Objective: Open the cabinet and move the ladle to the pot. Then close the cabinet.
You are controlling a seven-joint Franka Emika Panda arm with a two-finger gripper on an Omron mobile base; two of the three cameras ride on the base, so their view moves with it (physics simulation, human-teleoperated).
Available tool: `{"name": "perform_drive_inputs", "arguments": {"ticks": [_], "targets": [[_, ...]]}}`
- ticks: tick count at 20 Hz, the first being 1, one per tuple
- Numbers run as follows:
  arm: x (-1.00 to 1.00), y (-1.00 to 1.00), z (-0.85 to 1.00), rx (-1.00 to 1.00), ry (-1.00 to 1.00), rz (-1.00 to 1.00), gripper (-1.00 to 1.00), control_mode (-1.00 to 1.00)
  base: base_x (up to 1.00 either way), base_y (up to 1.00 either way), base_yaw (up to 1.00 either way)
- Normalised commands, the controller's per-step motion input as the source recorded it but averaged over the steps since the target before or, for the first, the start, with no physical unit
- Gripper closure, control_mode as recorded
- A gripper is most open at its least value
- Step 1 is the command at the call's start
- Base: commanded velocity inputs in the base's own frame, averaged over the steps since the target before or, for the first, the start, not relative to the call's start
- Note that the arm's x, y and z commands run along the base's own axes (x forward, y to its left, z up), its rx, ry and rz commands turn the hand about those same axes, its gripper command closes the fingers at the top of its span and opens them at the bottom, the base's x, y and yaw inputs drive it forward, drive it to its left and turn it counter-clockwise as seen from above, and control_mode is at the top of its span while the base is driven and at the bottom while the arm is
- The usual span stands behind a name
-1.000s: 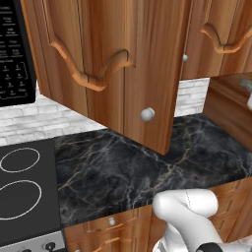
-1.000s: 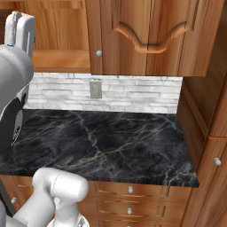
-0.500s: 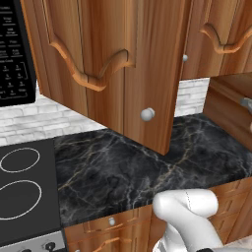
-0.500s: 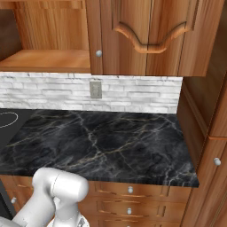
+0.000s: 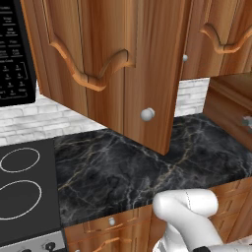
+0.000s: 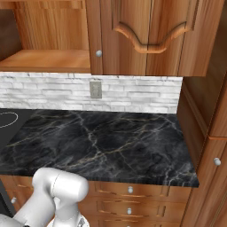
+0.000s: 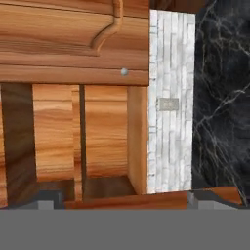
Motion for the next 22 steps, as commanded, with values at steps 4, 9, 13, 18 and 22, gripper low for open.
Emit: {"name": "perform_drive_inputs", "arguments": {"ticks": [4, 9, 13, 18, 22], "targets": [[-0.06, 0.54, -0.1, -0.14, 0.0, -0.1, -1.0, -1.0, 0.0, 0.0, 0.0], [0.0, 0.44, -0.11, -0.14, 0.0, -0.15, -1.0, -1.0, 0.0, 0.0, 0.0], [0.03, 0.49, -0.16, -0.13, 0.0, -0.18, -1.0, -1.0, 0.0, 0.0, 0.0], [0.44, 0.5, -0.28, -0.13, -0.01, -0.19, -1.0, -1.0, 0.0, 0.0, 0.0], [0.5, 0.57, -0.16, -0.13, -0.08, -0.2, -1.0, -1.0, 0.0, 0.0, 0.0]]}}
